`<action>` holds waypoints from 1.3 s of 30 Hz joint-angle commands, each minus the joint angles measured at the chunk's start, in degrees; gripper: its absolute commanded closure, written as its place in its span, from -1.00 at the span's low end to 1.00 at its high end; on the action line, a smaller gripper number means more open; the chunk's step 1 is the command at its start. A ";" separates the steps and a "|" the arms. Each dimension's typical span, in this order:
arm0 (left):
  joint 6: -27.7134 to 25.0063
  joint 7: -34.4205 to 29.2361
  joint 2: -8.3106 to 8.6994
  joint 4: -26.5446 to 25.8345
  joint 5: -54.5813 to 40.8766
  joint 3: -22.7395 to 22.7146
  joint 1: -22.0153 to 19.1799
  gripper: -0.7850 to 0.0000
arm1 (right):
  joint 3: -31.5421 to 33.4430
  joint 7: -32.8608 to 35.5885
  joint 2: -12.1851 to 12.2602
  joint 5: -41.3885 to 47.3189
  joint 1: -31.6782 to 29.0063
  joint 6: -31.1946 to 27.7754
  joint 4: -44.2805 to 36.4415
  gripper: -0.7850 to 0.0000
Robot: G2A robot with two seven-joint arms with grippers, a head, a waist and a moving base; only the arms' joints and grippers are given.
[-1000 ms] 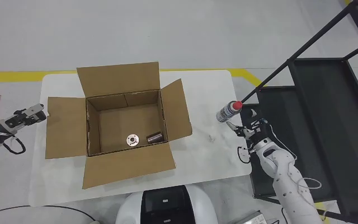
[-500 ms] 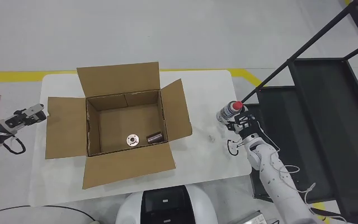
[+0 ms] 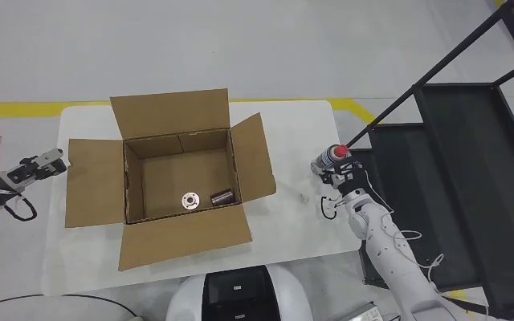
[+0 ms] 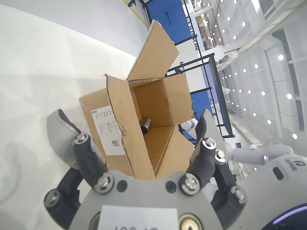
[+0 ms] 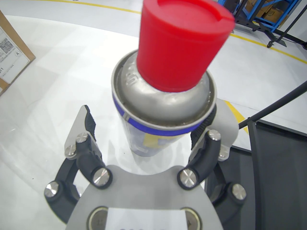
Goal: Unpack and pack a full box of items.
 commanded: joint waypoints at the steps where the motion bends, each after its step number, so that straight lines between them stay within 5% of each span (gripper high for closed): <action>1: 0.00 0.00 0.00 0.00 0.00 0.00 0.00 -1.00 | -0.33 -0.46 -0.28 1.13 0.79 0.46 1.18 -0.98; 2: 0.00 0.00 0.00 0.00 0.00 0.00 0.00 -1.00 | -0.52 -0.57 -0.39 1.45 1.14 0.52 1.65 -0.18; 3: 0.00 0.00 0.00 0.00 0.00 0.00 0.00 -1.00 | -0.70 -0.70 -0.48 1.50 1.43 0.60 2.05 0.19; 4: 0.00 0.00 0.00 0.00 0.00 0.00 0.00 -1.00 | -0.85 -0.85 -0.54 1.51 1.66 0.65 2.40 0.83; 5: 0.00 0.00 0.00 0.00 0.00 0.00 0.00 -1.00 | -0.96 -0.93 -0.60 1.63 1.85 0.62 2.73 1.00; 13: 0.00 0.00 0.00 0.00 0.00 0.00 0.00 -1.00 | -0.90 -2.06 -0.85 4.12 1.65 -1.23 2.02 1.00; 20: 0.00 0.00 0.00 0.00 0.00 0.00 0.00 -1.00 | 1.92 0.21 -0.48 10.59 -1.54 -5.85 -9.06 1.00; 29: 0.00 0.00 0.00 0.00 0.00 0.00 0.00 -1.00 | 5.83 16.02 0.58 20.77 -5.88 -15.12 -36.88 1.00; 39: 0.00 0.00 0.00 0.00 0.00 0.00 0.00 -1.00 | 0.19 29.29 0.32 32.26 -2.43 -18.39 -48.61 1.00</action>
